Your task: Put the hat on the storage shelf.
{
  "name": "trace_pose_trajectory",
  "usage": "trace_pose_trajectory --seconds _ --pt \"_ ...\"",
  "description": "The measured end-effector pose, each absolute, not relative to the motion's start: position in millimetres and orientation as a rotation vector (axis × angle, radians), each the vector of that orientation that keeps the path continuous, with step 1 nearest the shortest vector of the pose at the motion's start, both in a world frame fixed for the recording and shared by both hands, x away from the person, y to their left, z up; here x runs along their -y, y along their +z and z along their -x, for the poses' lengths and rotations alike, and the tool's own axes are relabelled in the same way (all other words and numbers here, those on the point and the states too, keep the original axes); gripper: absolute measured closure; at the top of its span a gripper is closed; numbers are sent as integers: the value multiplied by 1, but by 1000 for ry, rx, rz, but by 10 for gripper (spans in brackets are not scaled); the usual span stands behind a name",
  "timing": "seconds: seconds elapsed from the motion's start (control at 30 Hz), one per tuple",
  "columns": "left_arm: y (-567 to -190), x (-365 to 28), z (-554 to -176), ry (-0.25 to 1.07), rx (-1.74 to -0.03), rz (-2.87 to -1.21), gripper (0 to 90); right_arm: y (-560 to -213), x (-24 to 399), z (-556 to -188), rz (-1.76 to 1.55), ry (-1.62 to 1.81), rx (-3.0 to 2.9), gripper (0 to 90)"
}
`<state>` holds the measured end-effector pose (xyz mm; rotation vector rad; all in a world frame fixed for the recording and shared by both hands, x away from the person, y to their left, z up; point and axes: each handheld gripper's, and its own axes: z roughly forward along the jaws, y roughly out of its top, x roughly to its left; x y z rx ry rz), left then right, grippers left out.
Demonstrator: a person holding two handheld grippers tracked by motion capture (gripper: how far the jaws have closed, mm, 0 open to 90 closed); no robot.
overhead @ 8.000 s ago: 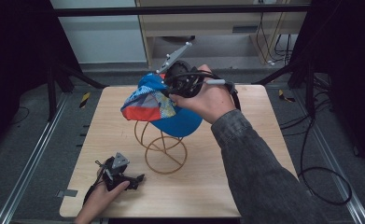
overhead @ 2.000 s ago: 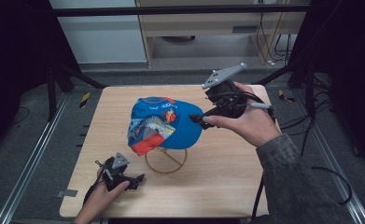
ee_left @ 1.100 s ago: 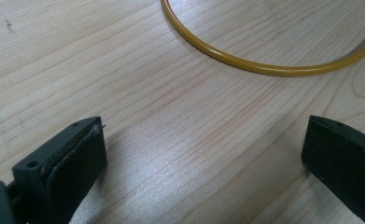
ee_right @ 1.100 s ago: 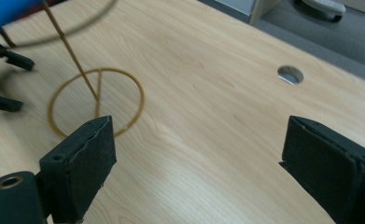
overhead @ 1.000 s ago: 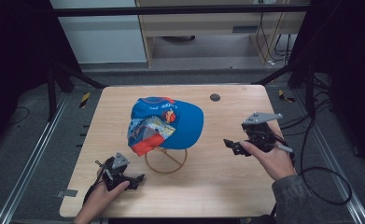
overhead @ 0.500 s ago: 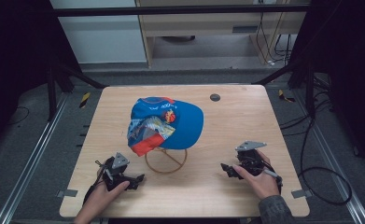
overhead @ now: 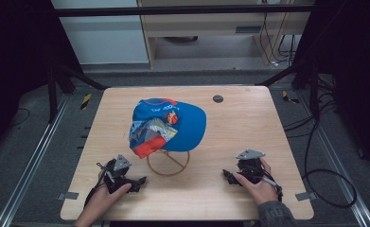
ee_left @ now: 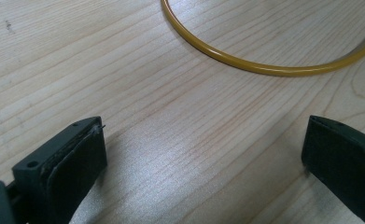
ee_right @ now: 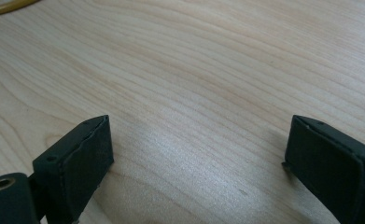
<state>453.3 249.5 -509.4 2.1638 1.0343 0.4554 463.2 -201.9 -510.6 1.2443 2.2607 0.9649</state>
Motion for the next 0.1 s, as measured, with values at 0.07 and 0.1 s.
trace_pose_trajectory --seconds 0.07,0.1 --pt "-509 -250 -453 455 -1033 -2164 0 -512 202 -463 -1241 978 -2247 73" --pt "-509 -250 -453 455 -1033 -2164 0 -512 202 -463 -1243 980 -2248 73"
